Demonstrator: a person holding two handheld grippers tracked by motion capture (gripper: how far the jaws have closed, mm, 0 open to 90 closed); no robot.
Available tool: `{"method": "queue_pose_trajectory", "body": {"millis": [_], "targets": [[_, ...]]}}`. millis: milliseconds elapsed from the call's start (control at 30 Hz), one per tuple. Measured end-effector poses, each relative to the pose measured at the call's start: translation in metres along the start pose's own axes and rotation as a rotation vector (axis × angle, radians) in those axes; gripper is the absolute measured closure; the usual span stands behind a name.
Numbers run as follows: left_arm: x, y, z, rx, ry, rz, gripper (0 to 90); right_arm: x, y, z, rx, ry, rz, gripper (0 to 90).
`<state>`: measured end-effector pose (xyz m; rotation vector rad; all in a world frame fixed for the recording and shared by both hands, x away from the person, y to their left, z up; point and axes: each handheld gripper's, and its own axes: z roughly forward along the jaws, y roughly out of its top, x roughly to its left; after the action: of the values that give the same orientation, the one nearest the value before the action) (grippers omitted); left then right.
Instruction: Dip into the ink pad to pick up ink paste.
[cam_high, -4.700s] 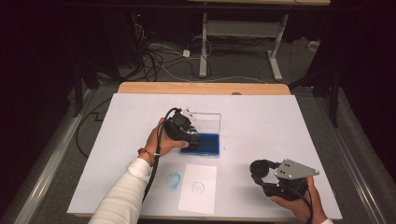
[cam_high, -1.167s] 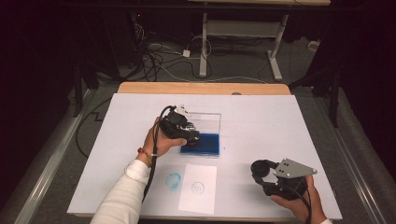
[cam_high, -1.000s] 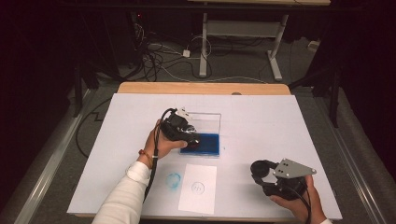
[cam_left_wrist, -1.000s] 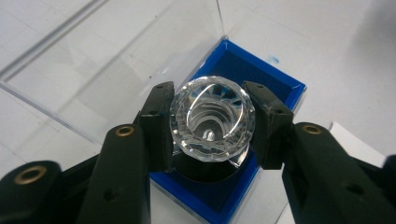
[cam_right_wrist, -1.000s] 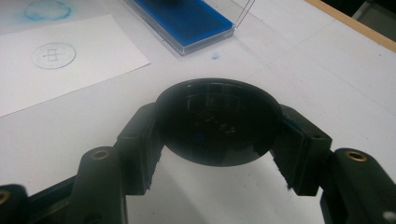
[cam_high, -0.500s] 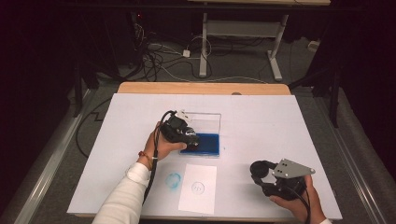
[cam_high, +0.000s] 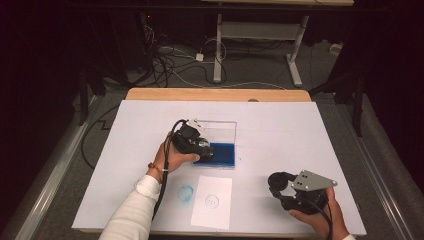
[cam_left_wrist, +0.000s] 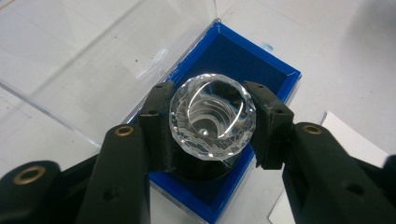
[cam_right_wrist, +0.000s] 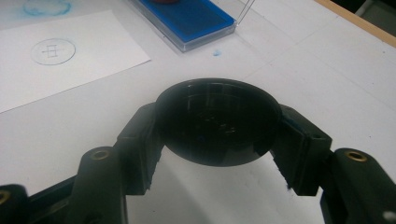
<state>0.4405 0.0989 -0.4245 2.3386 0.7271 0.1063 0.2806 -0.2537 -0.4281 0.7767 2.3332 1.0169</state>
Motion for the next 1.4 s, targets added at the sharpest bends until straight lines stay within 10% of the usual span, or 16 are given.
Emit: {"method": "queue_pose_trajectory", "body": {"millis": [1400], "targets": [[-0.0042, -0.0009, 0.0009, -0.007, 0.036, 0.020, 54.7, -0.0015, -0.0005, -0.0007, -0.011, 0.014, 0.017, 38.9]]}}
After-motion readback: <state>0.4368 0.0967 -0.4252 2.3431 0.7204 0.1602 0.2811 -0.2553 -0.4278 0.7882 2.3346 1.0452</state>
